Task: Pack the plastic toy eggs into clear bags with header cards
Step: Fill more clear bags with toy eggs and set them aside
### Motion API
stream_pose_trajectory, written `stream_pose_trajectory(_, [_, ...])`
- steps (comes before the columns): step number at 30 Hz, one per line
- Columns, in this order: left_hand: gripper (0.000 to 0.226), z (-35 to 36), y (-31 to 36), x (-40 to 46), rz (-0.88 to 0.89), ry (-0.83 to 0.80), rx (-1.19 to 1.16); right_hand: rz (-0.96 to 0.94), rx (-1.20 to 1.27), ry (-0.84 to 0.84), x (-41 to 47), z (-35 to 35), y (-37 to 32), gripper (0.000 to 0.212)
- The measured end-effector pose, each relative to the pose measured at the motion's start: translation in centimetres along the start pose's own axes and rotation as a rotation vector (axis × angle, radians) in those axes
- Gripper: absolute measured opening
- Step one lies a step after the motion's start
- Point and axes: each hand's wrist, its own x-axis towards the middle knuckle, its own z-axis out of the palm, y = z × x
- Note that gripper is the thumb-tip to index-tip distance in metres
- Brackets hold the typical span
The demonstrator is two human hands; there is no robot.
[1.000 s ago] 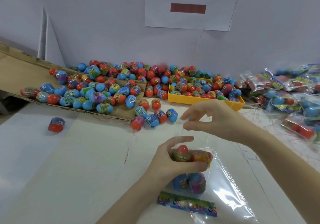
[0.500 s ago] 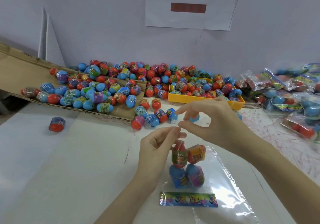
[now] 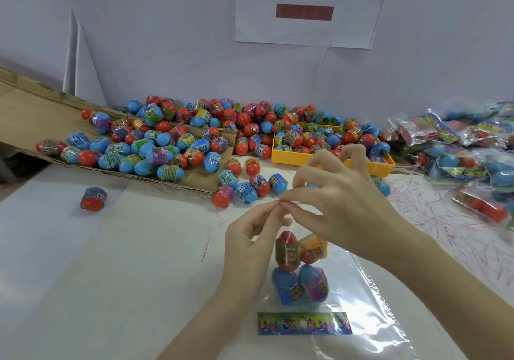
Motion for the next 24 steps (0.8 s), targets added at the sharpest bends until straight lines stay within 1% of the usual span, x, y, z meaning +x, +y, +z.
stream_pose_trajectory(3, [0.027,0.0,-0.2,-0.2,0.058,0.034,0.069,-0.019,-0.052,-0.021,0.3,-0.4,-0.2,0.017])
stream_pose_trajectory(7, [0.014,0.1,-0.1,-0.4,0.142,0.041,0.148,-0.026,-0.063,-0.051,0.5,-0.6,-0.2,0.022])
stream_pose_trajectory(11, [0.015,0.2,-0.2,-0.6,0.194,0.033,0.214,-0.021,-0.066,-0.063,0.6,-0.6,0.0,0.022])
stream_pose_trajectory(18, [0.015,0.2,0.0,-0.6,0.227,0.030,0.227,-0.012,-0.211,0.027,0.3,-0.1,-0.3,0.027])
stream_pose_trajectory(21, [0.015,0.2,-0.1,-0.6,0.219,0.030,0.207,0.032,-0.236,0.063,-0.1,0.1,-0.4,0.025])
stream_pose_trajectory(24, [0.014,0.2,-0.2,-0.7,0.206,0.040,0.202,0.105,-0.255,0.132,-0.3,0.5,-0.6,0.029])
